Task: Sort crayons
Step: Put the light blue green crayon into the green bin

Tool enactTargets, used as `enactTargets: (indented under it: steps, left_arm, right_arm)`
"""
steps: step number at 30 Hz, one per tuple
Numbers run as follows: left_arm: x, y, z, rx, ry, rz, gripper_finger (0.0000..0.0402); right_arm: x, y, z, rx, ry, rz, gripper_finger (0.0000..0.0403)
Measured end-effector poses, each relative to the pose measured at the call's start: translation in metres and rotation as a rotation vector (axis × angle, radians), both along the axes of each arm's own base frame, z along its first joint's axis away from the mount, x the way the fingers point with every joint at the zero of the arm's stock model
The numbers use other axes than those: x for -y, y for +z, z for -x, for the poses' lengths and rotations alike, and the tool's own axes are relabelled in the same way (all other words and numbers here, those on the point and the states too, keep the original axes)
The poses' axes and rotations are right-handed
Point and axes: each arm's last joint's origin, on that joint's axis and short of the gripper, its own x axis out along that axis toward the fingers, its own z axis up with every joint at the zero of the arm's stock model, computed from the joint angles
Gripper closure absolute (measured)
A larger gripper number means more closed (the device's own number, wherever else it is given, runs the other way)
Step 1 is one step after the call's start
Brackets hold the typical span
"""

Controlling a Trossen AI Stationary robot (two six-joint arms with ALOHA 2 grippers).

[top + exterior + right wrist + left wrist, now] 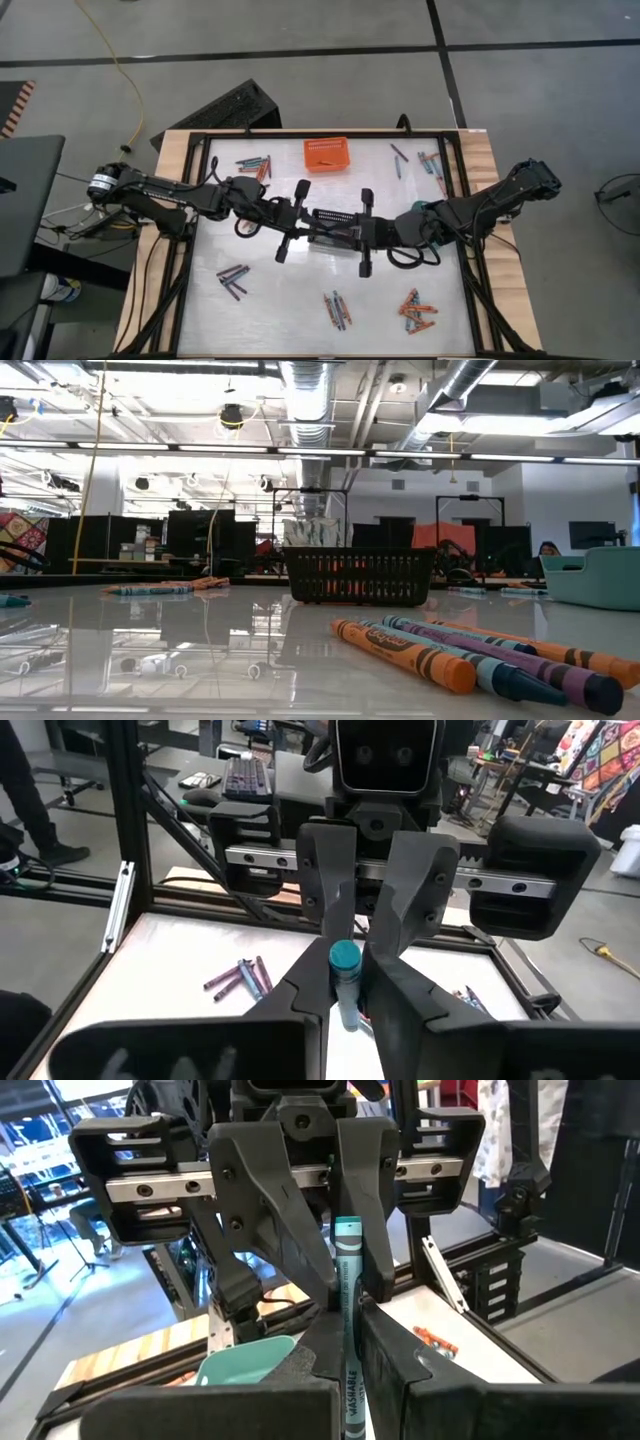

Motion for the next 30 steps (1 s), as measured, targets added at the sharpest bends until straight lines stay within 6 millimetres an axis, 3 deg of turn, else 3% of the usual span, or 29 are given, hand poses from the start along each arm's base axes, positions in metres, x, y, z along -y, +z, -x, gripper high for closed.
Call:
enactTargets:
  steps: [4, 9, 15, 24, 30]
  left_arm:
    - [0.000, 0.000, 0.000, -0.001, 0.000, -0.001, 0.0401]
    - [0.000, -0.001, 0.000, -0.008, 0.000, -0.001, 0.0401]
    - [0.000, -0.002, 0.000, -0.026, 0.003, -0.004, 0.0396]
    - [-0.002, -0.014, 0.001, -0.148, 0.071, -0.031, 0.0293]
    - [-0.007, -0.029, 0.012, -0.354, 0.175, -0.101, 0.0249]
  right_arm:
    - [0.000, 0.000, 0.000, -0.003, -0.002, 0.013, 0.0342]
    - [0.000, -0.001, 0.000, -0.011, 0.000, 0.048, 0.0392]
    - [0.001, -0.001, 0.000, -0.015, -0.011, 0.056, 0.0398]
    - [0.003, -0.010, 0.004, -0.105, -0.044, 0.023, 0.0401]
    - [0.015, -0.022, 0.022, -0.288, -0.158, -0.057, 0.0402]
